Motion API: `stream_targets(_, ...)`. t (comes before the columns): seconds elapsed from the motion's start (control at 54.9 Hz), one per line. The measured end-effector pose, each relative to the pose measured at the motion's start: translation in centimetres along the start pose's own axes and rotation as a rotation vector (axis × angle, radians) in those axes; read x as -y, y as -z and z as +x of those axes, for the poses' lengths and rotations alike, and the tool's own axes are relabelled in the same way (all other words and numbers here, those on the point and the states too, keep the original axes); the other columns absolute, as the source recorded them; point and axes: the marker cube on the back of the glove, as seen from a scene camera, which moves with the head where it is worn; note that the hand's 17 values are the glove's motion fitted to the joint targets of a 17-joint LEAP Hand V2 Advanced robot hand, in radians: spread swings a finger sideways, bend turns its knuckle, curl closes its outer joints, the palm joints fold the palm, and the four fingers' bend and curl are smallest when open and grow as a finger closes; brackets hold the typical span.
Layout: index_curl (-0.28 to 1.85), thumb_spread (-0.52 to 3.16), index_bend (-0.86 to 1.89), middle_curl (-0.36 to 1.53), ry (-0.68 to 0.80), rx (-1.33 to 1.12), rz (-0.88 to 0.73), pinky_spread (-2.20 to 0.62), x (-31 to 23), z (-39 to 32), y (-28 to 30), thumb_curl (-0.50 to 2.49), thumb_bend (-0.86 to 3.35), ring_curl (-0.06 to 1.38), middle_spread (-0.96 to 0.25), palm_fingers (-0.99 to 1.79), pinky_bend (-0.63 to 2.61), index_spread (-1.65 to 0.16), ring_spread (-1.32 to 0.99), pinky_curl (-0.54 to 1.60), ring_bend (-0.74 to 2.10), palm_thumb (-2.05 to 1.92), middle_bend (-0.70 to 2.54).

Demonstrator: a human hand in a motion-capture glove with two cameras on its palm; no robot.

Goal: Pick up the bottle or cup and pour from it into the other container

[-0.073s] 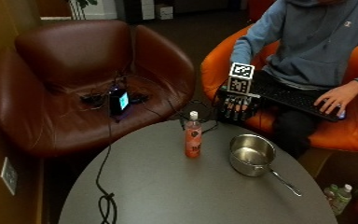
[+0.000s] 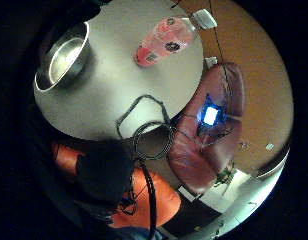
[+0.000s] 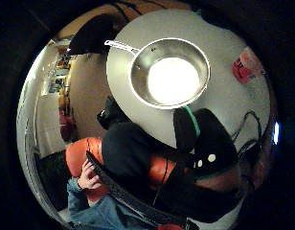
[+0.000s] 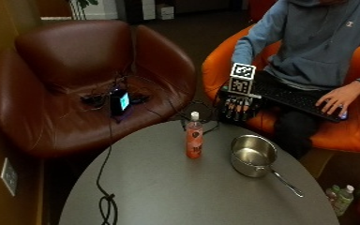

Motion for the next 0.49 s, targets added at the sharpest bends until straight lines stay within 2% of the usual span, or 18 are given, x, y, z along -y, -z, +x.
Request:
stream_targets(0.055,0.15,0.79,0.2,0.08,0.004,0.116,0.023,0.15,-1.2,0.8,-0.5,0.14,0.33,0.11,-0.11,0.29,0.42,-0.3,-0.07,0.17,0.28,0.51,0.17)
stream_targets(0.2,0.21,1.04,0.19,0.13,0.001,0.122,0.025,0.18,-1.3,1.0,-0.6,0.18,0.31,0.15,-0.13,0.27,0.42,-0.36,-0.08,0.22,0.28,0.54,0.17)
stream_targets(0.492,0.28,1.21,0.18,0.19,0.005,0.11,0.022,0.19,-1.2,1.6,-0.3,0.24,0.22,0.2,-0.14,0.24,0.41,-0.38,-0.09,0.27,0.28,0.56,0.17)
